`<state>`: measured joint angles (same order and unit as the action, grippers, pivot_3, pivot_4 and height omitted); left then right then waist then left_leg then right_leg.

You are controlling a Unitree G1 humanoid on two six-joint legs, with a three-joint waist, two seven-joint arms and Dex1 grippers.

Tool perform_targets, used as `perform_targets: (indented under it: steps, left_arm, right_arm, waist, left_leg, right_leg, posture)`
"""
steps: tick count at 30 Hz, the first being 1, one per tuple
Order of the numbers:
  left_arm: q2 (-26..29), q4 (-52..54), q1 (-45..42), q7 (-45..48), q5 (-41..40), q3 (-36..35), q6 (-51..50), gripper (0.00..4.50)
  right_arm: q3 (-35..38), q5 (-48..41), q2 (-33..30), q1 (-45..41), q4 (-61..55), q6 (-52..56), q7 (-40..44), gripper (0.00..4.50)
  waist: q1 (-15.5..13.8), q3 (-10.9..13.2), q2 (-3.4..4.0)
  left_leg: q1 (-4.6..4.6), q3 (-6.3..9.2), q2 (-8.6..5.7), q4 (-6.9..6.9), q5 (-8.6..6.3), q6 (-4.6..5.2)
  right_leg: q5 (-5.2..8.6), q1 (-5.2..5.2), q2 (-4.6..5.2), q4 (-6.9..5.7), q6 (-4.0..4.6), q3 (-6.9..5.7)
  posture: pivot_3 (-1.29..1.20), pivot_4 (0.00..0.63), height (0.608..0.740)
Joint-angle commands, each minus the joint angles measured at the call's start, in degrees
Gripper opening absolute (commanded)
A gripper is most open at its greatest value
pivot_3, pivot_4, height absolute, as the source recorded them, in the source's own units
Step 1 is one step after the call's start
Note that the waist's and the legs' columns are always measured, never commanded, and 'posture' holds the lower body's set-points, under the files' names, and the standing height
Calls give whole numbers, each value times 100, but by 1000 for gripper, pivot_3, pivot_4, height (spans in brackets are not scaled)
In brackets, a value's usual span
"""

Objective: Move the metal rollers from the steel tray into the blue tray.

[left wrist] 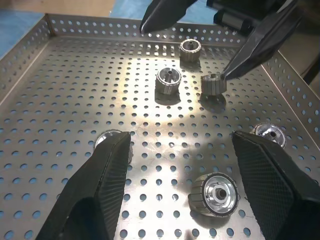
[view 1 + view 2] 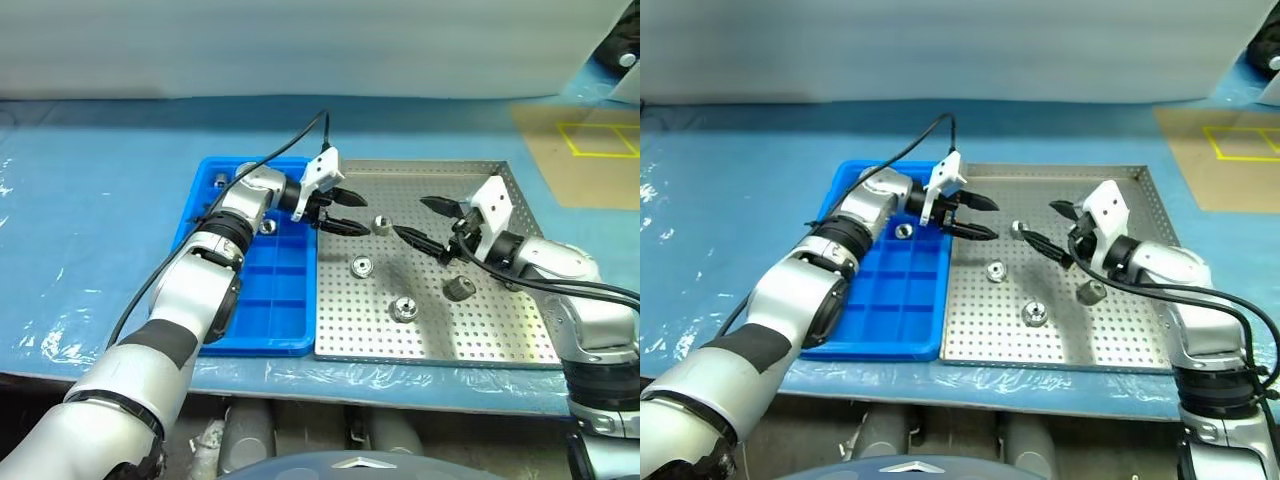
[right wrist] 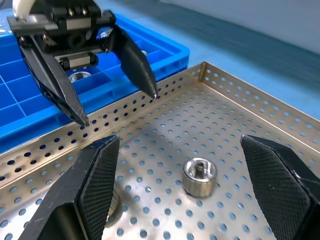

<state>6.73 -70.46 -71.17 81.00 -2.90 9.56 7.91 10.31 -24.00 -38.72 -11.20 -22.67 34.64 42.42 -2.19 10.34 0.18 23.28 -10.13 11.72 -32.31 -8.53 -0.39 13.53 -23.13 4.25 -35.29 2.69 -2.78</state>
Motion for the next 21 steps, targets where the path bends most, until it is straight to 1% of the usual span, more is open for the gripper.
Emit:
perform_targets:
  steps: [1, 5, 8, 12, 16, 21]
  left_arm:
    - [-182, -159, -118, 198, 291, 125, 286, 3397]
    - [-288, -235, -16, 523, 589, 281, 495, 3397]
    - [-345, -286, 69, 622, 816, 420, 645, 3397]
    - [-351, -348, 179, 350, 1229, 668, 1023, 3397]
    - [-316, -406, 197, 29, 1567, 828, 1331, 3397]
    - [-318, -480, 207, -579, 2063, 1101, 1423, 3397]
  right_arm:
    - [449, -394, -163, 447, -953, 400, -128, 3987]
    - [557, -613, -185, 935, -1503, 700, -266, 3987]
    - [649, -626, -111, 1170, -1673, 777, -505, 3987]
    - [665, -666, -25, 1333, -1827, 802, -756, 3987]
    - [698, -667, -25, 1415, -1830, 778, -865, 3987]
    - [638, -611, 2, 1438, -1770, 695, -978, 3987]
  waist:
    - [20, -1, 1]
    - [154, -1, 1]
    - [244, -1, 2]
    - [325, -1, 2]
    - [337, -2, 3]
    - [360, -2, 3]
  left_leg:
    - [-5, 0, 2, 1, -2, 3]
    - [-12, 2, 3, 0, -10, 17]
    - [-15, 2, 2, -1, -15, 25]
    - [-15, 1, 0, -1, -16, 27]
    - [-16, 2, 1, -1, -16, 27]
    - [-14, 2, 0, -2, -18, 30]
  right_leg:
    - [-1, 9, 0, 11, -2, 0]
    - [-11, 30, 3, 44, -17, 5]
    - [-11, 30, 5, 48, -19, 15]
    - [-11, 29, 5, 50, -19, 17]
    - [-11, 29, 4, 51, -19, 17]
    - [-11, 29, 5, 52, -19, 17]
  posture:
    - [-501, 150, 740]
    - [-541, 150, 740]
    - [-558, 150, 740]
    - [-576, 150, 740]
    - [-584, 150, 740]
    - [-585, 150, 740]
